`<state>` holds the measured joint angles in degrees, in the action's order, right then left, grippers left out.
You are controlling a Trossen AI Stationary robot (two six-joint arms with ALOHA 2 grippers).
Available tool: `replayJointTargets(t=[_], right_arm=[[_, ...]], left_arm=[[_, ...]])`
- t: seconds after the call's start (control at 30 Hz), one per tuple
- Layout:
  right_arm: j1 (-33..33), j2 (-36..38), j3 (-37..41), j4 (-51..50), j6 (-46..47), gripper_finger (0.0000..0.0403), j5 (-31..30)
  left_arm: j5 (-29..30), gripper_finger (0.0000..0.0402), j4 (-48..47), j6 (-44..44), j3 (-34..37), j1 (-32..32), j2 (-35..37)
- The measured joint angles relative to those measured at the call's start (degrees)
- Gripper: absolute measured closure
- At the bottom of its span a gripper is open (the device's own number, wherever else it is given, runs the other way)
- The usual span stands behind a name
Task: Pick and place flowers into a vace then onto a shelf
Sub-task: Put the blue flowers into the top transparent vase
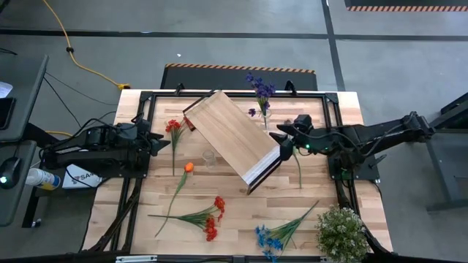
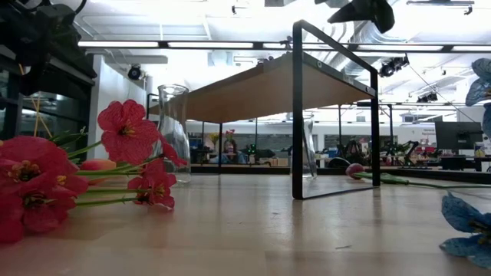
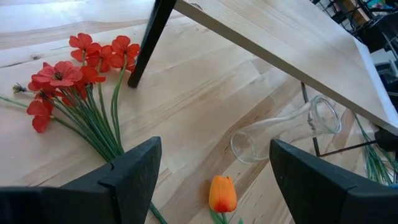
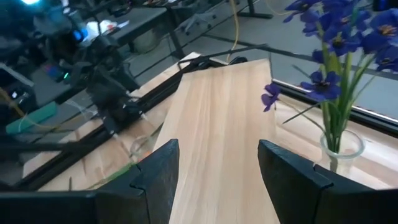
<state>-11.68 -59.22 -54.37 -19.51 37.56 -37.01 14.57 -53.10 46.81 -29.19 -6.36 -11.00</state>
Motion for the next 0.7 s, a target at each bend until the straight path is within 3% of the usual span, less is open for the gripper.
replayJointTargets(t=[0.4, 0.7], right_arm=[[0.0, 0.8, 0.0, -1.2, -1.8, 0.0194, 0.0], [0.0, 6.4, 0.0, -6.6, -1.6, 0.0194, 0.6]], left_arm=[[0.0, 0.0069, 0.0, 0.0, 0.0, 0.0, 0.0], [0.3, 0.0069, 0.0, 0.0, 0.0, 0.0, 0.0]])
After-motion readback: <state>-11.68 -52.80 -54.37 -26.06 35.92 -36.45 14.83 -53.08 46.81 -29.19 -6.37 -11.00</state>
